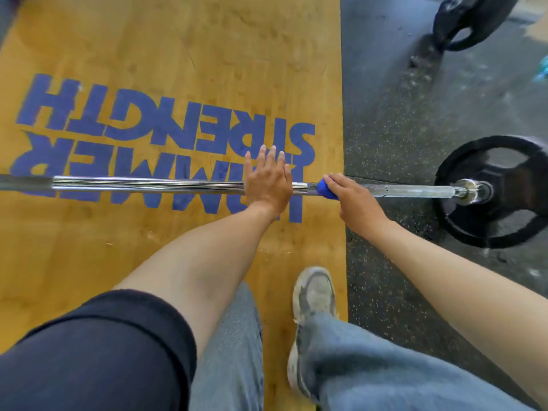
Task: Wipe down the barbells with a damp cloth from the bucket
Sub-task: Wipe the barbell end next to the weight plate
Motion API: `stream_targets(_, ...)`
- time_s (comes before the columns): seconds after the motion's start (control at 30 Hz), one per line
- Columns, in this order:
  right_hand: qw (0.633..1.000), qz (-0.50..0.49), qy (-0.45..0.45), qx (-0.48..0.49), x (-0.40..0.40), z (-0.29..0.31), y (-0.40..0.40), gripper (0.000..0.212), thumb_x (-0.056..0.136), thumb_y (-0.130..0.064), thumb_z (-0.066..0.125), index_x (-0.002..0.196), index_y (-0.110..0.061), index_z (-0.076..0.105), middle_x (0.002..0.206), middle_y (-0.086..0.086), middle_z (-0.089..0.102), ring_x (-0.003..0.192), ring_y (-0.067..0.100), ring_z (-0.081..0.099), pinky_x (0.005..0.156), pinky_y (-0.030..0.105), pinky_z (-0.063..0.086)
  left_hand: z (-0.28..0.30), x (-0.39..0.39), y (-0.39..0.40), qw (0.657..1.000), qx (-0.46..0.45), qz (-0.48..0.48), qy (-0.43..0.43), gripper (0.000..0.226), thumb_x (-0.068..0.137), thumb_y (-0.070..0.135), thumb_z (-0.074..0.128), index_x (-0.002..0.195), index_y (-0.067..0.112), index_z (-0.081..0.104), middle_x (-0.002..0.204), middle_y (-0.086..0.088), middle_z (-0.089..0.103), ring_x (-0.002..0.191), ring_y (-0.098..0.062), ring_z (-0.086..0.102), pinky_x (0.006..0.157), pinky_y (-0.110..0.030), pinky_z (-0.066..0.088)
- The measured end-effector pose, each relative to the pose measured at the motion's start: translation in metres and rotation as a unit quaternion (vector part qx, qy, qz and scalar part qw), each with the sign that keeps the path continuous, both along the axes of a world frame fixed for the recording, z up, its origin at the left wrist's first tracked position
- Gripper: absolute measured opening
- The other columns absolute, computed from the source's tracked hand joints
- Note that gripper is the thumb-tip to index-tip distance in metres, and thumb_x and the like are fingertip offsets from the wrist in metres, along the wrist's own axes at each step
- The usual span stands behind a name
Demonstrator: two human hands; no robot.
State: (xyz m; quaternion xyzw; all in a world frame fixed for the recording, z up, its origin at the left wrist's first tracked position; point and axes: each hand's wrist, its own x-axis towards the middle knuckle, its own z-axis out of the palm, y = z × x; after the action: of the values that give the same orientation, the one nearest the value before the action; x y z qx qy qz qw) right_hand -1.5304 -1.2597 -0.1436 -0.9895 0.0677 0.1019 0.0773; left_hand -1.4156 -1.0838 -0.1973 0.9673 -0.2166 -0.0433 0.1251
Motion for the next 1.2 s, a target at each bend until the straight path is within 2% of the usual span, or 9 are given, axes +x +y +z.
stream_targets(0.17,0.99,-0.117,-0.07,0.02,0.036,-0.011,0.011,0.063,0.088,0.017,0.054,0.147,-0.006,0.05,0.145,0.006,0.053,0.131,0.03,0.051,0.104,0.043,0.049,0.006,0.034,-0.013,1.0,0.008,-0.002,0.021,0.054,0.107,0.038,0.02,0.15,0.021,0.049,0.161,-0.004,0.039,0.153,-0.025,0.027,0.124,-0.057,0.012)
stream_targets(0.33,0.989,-0.016,-0.142,0.047,0.062,-0.028,0.037,0.07,0.084,0.023,0.054,0.148,-0.002,0.047,0.154,0.014,0.045,0.145,0.033,0.039,0.116,0.042,0.04,0.007,0.074,-0.028,0.997,0.022,0.005,0.075,0.051,0.109,0.037,0.021,0.15,0.022,0.047,0.162,-0.002,0.038,0.153,-0.023,0.026,0.124,-0.055,0.01)
stream_targets(0.43,0.974,-0.15,-0.166,0.045,0.073,-0.03,0.002,0.072,0.082,0.025,0.051,0.146,-0.006,0.051,0.153,0.011,0.047,0.144,0.032,0.04,0.11,0.046,0.045,0.006,0.094,-0.036,0.997,0.023,0.0,0.072,0.05,0.109,0.037,0.022,0.148,0.021,0.048,0.161,-0.003,0.039,0.153,-0.024,0.027,0.124,-0.056,0.012)
stream_targets(0.53,0.946,-0.26,-0.189,0.043,0.099,-0.036,-0.007,0.062,0.085,0.023,0.05,0.141,-0.002,0.055,0.149,0.012,0.051,0.143,0.034,0.041,0.114,0.05,0.04,0.007,0.115,-0.041,0.997,0.021,-0.001,0.075,0.05,0.109,0.036,0.021,0.147,0.02,0.049,0.16,-0.002,0.04,0.153,-0.023,0.027,0.124,-0.055,0.012)
stream_targets(0.7,0.971,-0.086,-0.218,0.045,0.13,-0.048,-0.008,0.069,0.081,0.025,0.051,0.144,-0.004,0.054,0.149,0.01,0.052,0.143,0.031,0.043,0.112,0.045,0.044,0.009,0.151,-0.057,0.996,0.02,0.006,0.086,0.051,0.109,0.037,0.022,0.149,0.021,0.048,0.162,0.0,0.038,0.154,-0.02,0.024,0.124,-0.053,0.008)
stream_targets(0.87,0.951,-0.21,-0.224,0.046,0.161,-0.047,-0.039,0.063,0.086,0.023,0.048,0.144,-0.001,0.052,0.152,0.013,0.049,0.145,0.034,0.039,0.114,0.051,0.04,0.007,0.19,-0.069,0.996,0.033,0.0,0.088,0.052,0.108,0.039,0.02,0.152,0.023,0.042,0.164,0.002,0.033,0.155,-0.019,0.019,0.126,-0.052,0.006)
stream_targets(1.03,0.971,-0.037,-0.23,0.061,0.194,-0.052,-0.034,0.07,0.081,0.021,0.06,0.145,-0.005,0.053,0.151,0.011,0.05,0.143,0.031,0.042,0.111,0.043,0.045,0.007,0.227,-0.082,0.992,0.049,-0.004,0.114,0.055,0.108,0.04,0.017,0.159,0.025,0.031,0.167,0.006,0.026,0.157,-0.015,0.012,0.126,-0.051,0.003)
stream_targets(1.13,0.951,-0.178,-0.239,0.083,0.207,-0.053,-0.064,0.067,0.08,-0.002,0.073,0.144,-0.004,0.053,0.151,0.011,0.049,0.144,0.031,0.041,0.111,0.043,0.044,0.007,0.247,-0.088,0.991,0.046,-0.007,0.125,0.055,0.108,0.039,0.016,0.16,0.025,0.029,0.168,0.007,0.023,0.157,-0.014,0.01,0.127,-0.049,0.001)
stream_targets(1.2,0.94,-0.215,-0.256,0.075,0.222,-0.058,-0.058,0.075,0.073,0.006,0.079,0.143,-0.002,0.053,0.149,0.012,0.05,0.143,0.033,0.041,0.115,0.044,0.04,0.007,0.258,-0.092,0.991,0.046,-0.006,0.128,0.055,0.108,0.04,0.016,0.16,0.025,0.028,0.168,0.007,0.022,0.157,-0.014,0.009,0.127,-0.049,0.001)
